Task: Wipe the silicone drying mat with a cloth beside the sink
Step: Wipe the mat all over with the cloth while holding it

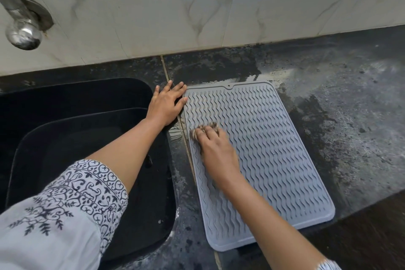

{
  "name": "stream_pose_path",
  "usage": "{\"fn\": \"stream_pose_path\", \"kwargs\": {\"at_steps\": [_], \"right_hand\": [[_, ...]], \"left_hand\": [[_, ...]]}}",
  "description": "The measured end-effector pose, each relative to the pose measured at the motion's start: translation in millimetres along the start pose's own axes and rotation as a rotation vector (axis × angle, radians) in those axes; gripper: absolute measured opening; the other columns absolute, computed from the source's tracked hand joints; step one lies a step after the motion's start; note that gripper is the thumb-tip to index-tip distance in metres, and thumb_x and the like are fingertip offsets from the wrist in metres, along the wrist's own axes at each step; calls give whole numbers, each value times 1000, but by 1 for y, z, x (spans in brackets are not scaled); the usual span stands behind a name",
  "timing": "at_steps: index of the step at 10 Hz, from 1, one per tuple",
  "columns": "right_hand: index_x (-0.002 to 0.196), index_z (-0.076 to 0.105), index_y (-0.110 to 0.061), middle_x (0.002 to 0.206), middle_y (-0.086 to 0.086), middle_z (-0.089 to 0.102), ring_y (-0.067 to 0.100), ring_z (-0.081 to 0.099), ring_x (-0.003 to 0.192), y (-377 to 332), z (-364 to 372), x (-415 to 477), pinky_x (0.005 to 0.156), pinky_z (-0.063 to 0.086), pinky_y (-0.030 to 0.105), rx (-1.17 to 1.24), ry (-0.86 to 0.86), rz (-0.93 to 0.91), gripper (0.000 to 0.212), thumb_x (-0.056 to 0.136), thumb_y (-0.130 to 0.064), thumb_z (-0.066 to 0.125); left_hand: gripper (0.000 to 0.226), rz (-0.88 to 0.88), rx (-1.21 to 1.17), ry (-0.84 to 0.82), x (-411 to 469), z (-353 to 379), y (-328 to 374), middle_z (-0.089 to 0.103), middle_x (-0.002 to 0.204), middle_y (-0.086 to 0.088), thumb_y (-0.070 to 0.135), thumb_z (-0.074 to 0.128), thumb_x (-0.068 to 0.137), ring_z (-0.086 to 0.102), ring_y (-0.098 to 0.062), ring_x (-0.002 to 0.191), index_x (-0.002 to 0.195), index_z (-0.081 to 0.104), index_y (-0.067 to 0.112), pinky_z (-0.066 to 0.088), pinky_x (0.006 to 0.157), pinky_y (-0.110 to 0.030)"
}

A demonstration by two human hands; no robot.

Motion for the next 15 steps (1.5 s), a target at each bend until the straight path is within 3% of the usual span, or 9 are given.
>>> {"fn": "stream_pose_path", "kwargs": {"at_steps": [2,3,5,7,9,10,11,13,15], "right_hand": [[126,54,-22,121,3,58,24,53,107,1,-22,-52,86,51,38,-39,-356,-38,39,91,-5,46],[114,60,-23,101,1,63,22,59,91,20,-42,-6,78,54,39,39,-193,75,27,93,-13,46],[143,34,-24,152,4,31,36,22,139,34,10,70,113,21,48,29,-11,94,53,95,-45,38],[137,46,-15,142,5,48,33,41,129,31,2,43,105,35,39,2,96,-51,41,96,-15,44],[136,46,-16,141,5,48,28,42,129,20,-10,-49,101,43,38,-78,-264,-134,46,91,-4,45],[115,61,-21,105,1,68,21,61,96,21,-27,-44,83,52,39,-29,-362,-118,25,93,-18,49],[118,59,-22,110,0,67,20,59,99,18,-42,-1,85,49,36,145,-71,-4,26,95,-26,47],[140,39,-18,148,6,38,36,32,135,8,28,31,111,27,49,45,20,-14,48,95,-35,35],[138,45,-13,141,8,49,34,42,131,-3,8,-48,104,39,39,41,0,-172,55,85,-1,56]], "left_hand": [[49,-7,-12,0,1,1,-1,29,154,11,42,37,99,12,-15,147,146,34,29,-1,117,-45],[48,-11,-4,1,1,1,-1,29,154,11,42,38,99,12,-15,147,146,34,29,-1,117,-45],[48,-18,10,12,2,1,-1,30,154,11,42,38,99,13,-15,147,146,35,29,0,117,-45],[48,-26,-5,10,2,2,0,30,154,10,40,39,99,14,-16,146,145,36,28,1,117,-45],[48,-26,-10,-4,0,0,1,28,154,11,40,37,100,12,-15,147,146,34,28,-1,117,-45],[48,-25,-4,-3,0,1,2,28,155,10,40,37,100,12,-15,147,146,34,28,-1,117,-45],[48,-31,3,-3,1,1,1,28,155,11,41,37,100,12,-15,147,146,34,29,-1,117,-44],[48,-27,11,7,0,0,2,29,154,11,41,37,100,13,-15,147,145,36,28,-1,117,-44],[48,-31,4,-9,0,1,1,29,154,11,41,37,100,12,-15,147,146,34,29,-1,117,-44]]}}
Point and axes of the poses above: each hand's wrist, its own x-axis towards the middle knuckle, its own z-axis out of the palm, y = z × x, the point moved 7 cm from there along x, towards the middle knuckle
